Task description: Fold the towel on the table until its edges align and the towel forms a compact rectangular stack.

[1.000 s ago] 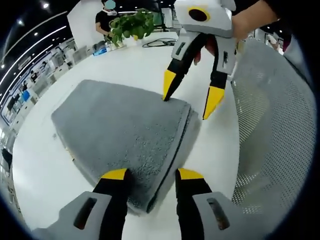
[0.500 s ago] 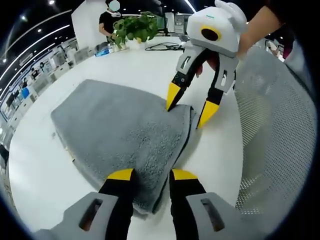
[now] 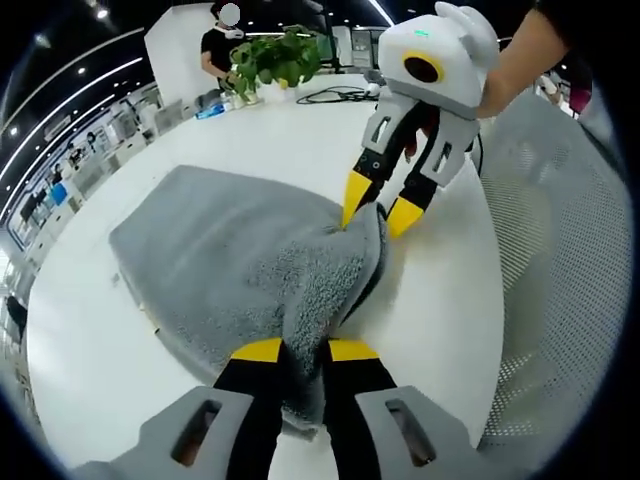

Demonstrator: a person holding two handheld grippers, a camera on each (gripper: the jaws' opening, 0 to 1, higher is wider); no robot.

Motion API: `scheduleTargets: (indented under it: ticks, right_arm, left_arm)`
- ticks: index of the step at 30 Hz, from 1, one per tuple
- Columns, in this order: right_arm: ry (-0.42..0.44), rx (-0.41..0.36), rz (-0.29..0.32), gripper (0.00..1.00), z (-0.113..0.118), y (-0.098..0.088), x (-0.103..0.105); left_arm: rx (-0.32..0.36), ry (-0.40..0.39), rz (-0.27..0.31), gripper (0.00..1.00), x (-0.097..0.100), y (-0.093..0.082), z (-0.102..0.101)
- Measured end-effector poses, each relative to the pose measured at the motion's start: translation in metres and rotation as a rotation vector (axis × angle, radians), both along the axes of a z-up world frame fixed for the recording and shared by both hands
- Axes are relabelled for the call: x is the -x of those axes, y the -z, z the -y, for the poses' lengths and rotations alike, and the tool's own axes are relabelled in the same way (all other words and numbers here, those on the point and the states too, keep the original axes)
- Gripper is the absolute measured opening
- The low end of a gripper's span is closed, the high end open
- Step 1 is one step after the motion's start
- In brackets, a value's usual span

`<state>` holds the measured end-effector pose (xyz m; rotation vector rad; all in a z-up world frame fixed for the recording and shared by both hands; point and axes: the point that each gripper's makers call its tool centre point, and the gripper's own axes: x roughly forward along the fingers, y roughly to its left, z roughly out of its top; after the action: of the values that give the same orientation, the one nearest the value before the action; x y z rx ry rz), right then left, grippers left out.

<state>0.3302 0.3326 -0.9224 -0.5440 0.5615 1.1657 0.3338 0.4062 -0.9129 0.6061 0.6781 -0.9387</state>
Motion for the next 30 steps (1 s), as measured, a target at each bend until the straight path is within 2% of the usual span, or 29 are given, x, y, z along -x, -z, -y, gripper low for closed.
scheduleTargets:
  ticks: [6,13,16,21,30]
  right_arm:
    - [0.071,-0.039,-0.009,0.11,0.000,-0.002,-0.001]
    - [0.274,-0.167,-0.027,0.11,0.001,-0.004,-0.004]
    - [0.326,-0.198,-0.039,0.11,0.001,-0.005,-0.005]
    - [0.361,-0.217,-0.040,0.11,0.000,-0.009,-0.003]
    - [0.346,-0.193,-0.054,0.11,-0.001,-0.016,0.003]
  left_arm:
    - [-0.005,-0.023,0.012,0.12,-0.001,0.000,0.001]
    - [0.018,-0.073,0.020,0.12,-0.001,0.000,-0.001]
    - [0.021,-0.084,0.020,0.12,-0.002,0.000,-0.001]
    - [0.034,-0.105,0.025,0.12,-0.002,0.000,-0.002]
    - [0.045,-0.120,0.028,0.12,0.001,0.000,-0.002]
